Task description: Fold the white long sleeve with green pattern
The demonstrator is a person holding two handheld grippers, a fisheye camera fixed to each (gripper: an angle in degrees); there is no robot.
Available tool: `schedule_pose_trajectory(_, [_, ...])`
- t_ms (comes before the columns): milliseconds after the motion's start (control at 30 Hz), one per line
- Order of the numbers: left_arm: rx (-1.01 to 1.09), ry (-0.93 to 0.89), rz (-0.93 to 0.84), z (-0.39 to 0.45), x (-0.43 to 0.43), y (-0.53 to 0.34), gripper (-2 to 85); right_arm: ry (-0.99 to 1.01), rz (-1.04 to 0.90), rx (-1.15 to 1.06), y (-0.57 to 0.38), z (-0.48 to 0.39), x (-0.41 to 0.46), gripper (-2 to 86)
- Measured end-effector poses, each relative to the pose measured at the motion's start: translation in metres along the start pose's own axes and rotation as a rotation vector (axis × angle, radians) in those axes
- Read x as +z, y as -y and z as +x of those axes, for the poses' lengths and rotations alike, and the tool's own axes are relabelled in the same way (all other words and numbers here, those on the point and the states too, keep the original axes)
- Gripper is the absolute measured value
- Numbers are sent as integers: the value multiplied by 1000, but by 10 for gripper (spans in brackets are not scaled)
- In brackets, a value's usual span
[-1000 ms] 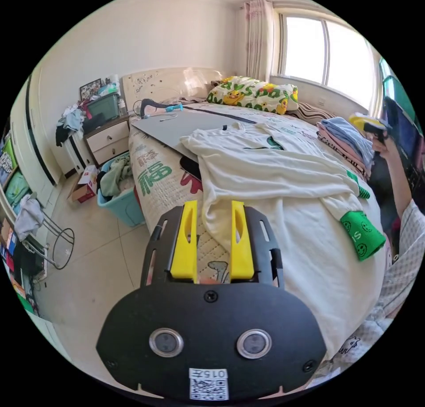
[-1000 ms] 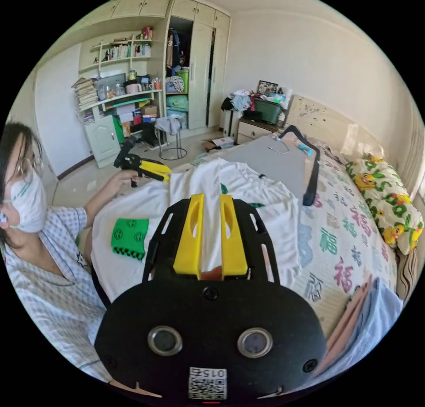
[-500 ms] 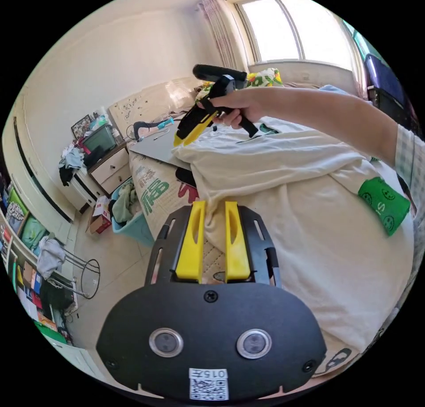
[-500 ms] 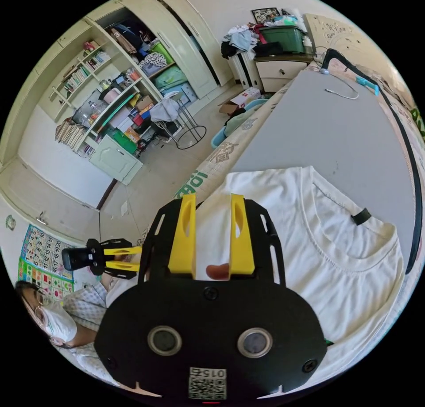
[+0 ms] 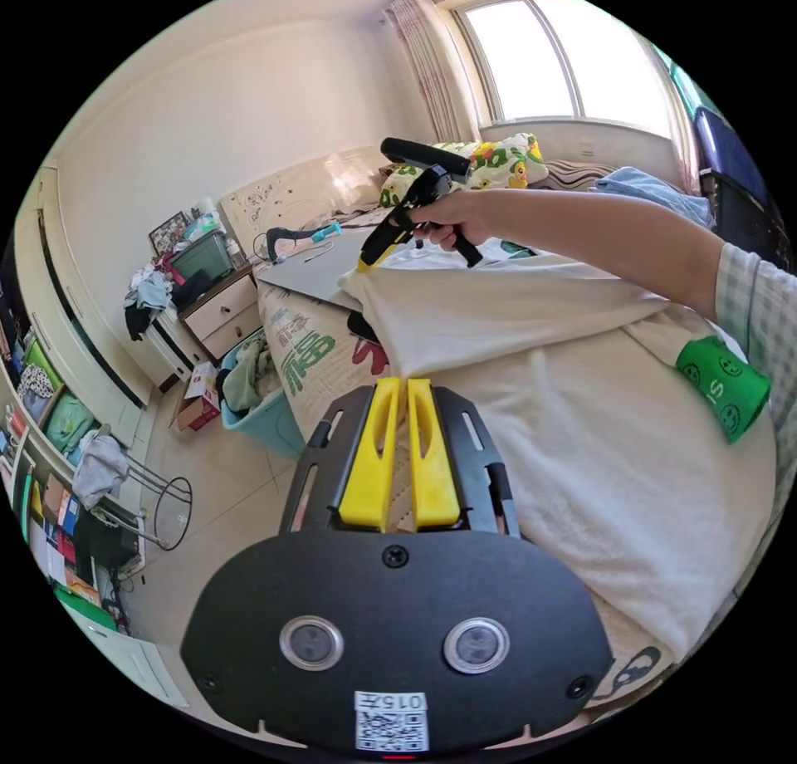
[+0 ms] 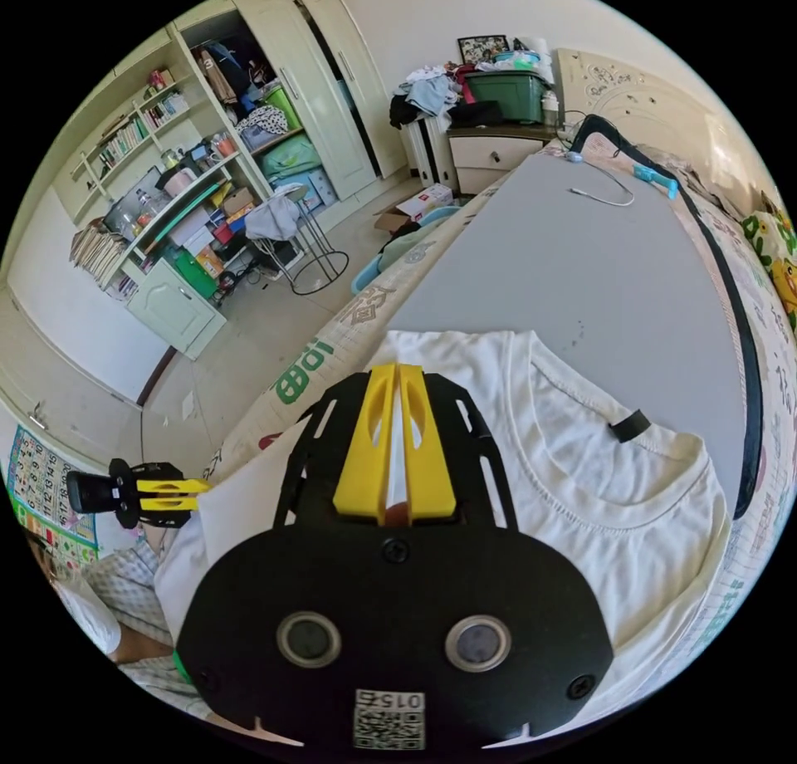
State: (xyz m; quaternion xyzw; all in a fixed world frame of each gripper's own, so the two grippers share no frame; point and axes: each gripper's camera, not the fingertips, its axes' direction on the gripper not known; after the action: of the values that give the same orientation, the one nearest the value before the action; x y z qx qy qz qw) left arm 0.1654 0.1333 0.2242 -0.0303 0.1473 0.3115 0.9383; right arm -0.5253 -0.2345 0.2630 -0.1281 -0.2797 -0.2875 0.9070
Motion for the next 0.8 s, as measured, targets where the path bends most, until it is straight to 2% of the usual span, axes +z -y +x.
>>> schedule_pose_trajectory(100, [5,-9,-6,-1,3,2,7,-64,-64,-10,2,-14,8,1])
schedule_pose_trajectory(233, [-19,-50,8,-11,5,0,7,-64,-7,-75,-30,-36,-51,58])
schedule_pose_trajectory(400, [-44,-97,2,-23,5,-1,8,-7,75,-158,-156,-56,-161,89])
schedule_pose_trajectory(467, [-75,-138,-8,-36,-2,-1,9,-83,42,-169,-237,-60,-197,95])
schedule_pose_trajectory(567, [-154,-153,88,-49,-32,-2,10,-197,49,-101,-328,-58,-223,95])
schedule_pose_trajectory(667, [-157,-188,178,-35,-57,18,9,-149,70,-81,-386,-55,-231,96])
schedule_pose_trajectory(800, [-120,-159,93,-8,-33,54,8,-83,32,-78,-410,-48,-216,101])
